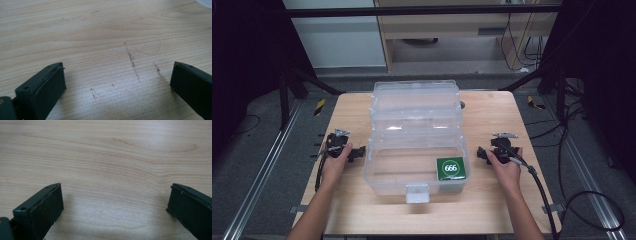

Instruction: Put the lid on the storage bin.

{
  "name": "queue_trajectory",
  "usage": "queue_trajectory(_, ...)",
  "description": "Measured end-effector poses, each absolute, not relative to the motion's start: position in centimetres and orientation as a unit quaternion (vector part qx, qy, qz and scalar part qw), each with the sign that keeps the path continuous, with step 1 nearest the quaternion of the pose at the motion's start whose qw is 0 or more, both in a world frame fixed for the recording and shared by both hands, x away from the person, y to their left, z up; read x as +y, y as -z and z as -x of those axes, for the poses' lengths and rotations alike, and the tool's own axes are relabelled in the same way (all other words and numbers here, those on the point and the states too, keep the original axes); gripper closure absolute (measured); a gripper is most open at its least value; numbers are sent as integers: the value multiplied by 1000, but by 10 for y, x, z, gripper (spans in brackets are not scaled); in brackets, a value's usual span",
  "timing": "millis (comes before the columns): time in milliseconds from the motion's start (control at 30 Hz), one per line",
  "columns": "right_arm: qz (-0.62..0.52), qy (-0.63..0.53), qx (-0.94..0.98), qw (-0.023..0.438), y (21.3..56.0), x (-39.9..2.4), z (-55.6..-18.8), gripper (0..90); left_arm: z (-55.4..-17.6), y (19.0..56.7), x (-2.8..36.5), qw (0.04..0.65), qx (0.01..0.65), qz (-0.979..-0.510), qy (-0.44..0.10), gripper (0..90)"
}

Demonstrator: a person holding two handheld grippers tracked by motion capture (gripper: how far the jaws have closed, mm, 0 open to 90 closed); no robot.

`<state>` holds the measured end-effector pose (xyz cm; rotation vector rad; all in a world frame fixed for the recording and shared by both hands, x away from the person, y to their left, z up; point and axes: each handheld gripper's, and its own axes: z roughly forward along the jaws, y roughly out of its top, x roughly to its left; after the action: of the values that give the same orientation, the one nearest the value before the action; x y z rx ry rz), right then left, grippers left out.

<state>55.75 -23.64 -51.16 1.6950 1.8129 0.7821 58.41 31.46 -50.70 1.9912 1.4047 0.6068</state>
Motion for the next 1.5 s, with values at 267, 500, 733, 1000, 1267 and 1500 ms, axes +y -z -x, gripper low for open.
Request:
queue_trajectory(267,-564,-258,735,274,500,-244,-553,103,-569,491,326,309,483,-791,-214,48)
queue_trajectory(500,-488,-190,799,294,470,-240,-533,136,-539,454,323,317,403,-837,-189,41)
queue_trajectory(733,-413,-180,848,281,424,-223,-517,139,-505,403,303,328,333,-861,-198,34)
queue_trajectory(1000,-338,-191,874,291,362,-200,-518,172,-475,365,273,317,255,-893,-195,35)
queue_trajectory(1267,-272,-200,893,297,315,-178,-525,330,-459,354,254,310,214,-907,-190,52)
queue_trajectory(1500,-214,-207,907,297,291,-158,-527,490,-453,350,243,305,193,-914,-183,81)
